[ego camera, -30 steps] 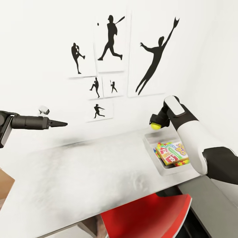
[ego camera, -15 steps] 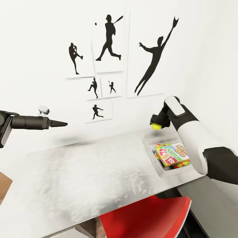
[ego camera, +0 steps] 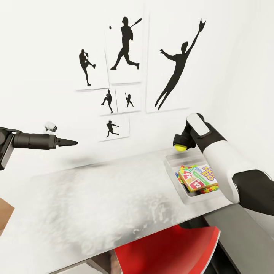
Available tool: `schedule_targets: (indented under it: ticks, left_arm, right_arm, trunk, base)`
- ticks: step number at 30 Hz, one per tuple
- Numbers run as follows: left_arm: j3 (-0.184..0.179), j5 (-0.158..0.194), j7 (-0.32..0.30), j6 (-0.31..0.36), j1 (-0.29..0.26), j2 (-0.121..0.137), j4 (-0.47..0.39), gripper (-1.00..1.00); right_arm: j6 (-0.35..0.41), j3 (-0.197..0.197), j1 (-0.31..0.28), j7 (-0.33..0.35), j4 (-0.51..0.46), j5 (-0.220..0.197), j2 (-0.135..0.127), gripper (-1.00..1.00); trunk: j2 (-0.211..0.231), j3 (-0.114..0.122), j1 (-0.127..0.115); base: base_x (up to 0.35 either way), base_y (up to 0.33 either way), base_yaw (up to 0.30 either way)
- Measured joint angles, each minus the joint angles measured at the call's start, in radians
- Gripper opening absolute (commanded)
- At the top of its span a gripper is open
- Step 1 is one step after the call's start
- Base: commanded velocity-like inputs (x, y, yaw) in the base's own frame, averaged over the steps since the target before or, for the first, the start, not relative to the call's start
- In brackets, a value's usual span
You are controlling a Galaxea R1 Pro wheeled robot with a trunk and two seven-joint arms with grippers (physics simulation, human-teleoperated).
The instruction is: Put all the toys in the child's room - the three board games (two on the bed and one on the table), the two jigsaw puzzles on the table, and the tennis ball on the table - inside the toy box on the table in the child's room.
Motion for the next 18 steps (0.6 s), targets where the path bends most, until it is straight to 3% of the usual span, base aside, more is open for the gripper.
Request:
schedule_targets:
  ticks: [18]
  left_arm:
    - [0.0, 0.0, 0.0, 0.0, 0.0, 0.001, 0.0, 1.0]
  right_arm:
    - [-0.002, 0.019, 0.0, 0.01, 0.034, -0.001, -0.003, -1.0]
  trunk:
    - [0.0, 0.0, 0.0]
  base:
    - [0.0, 0.0, 0.0]
